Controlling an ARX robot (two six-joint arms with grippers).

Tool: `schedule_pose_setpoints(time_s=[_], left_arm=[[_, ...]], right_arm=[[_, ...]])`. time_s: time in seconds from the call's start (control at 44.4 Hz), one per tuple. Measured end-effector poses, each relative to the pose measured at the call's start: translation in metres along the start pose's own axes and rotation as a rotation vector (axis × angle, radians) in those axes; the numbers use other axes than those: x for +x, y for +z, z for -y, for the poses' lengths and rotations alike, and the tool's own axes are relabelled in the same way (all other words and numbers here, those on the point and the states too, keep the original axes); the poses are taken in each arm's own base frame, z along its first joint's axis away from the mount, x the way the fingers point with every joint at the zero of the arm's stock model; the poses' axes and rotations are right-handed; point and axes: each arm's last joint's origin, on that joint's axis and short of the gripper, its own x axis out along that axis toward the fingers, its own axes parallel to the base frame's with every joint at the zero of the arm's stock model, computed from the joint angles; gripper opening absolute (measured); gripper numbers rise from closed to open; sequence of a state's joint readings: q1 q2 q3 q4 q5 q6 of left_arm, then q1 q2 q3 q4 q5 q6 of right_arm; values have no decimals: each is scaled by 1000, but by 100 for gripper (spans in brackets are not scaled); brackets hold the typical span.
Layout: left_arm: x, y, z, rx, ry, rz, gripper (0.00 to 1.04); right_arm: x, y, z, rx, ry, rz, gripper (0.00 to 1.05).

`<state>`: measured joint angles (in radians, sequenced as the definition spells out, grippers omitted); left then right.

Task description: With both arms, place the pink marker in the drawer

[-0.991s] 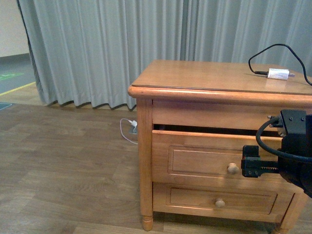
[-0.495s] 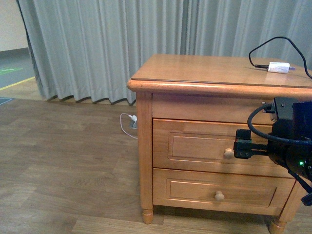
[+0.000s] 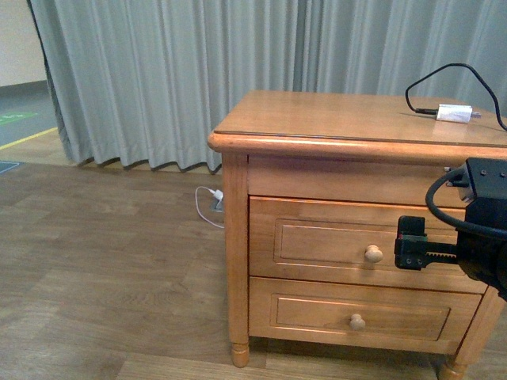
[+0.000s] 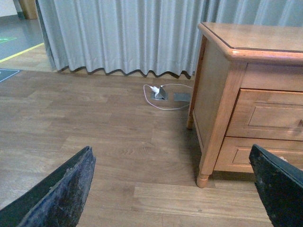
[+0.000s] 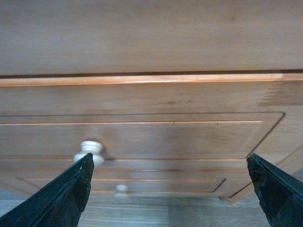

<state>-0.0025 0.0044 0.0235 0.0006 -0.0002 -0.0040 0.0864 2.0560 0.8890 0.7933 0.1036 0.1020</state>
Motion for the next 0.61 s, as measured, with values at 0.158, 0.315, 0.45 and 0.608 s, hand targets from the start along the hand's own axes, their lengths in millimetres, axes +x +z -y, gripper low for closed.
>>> schedule_pose_setpoints(time_s=[0.158, 0.315, 0.45, 0.608], left_arm=[[0, 0, 0, 0, 0, 0, 99], [0, 0, 0, 0, 0, 0, 99], [0, 0, 0, 0, 0, 0, 99], [0, 0, 0, 0, 0, 0, 99]], right_arm=[[-49, 20, -7, -7, 42, -3, 96], [-104, 51, -7, 11, 65, -6, 96], [-156, 82, -10, 30, 86, 40, 96], [-207, 100, -15, 51, 84, 90, 96]])
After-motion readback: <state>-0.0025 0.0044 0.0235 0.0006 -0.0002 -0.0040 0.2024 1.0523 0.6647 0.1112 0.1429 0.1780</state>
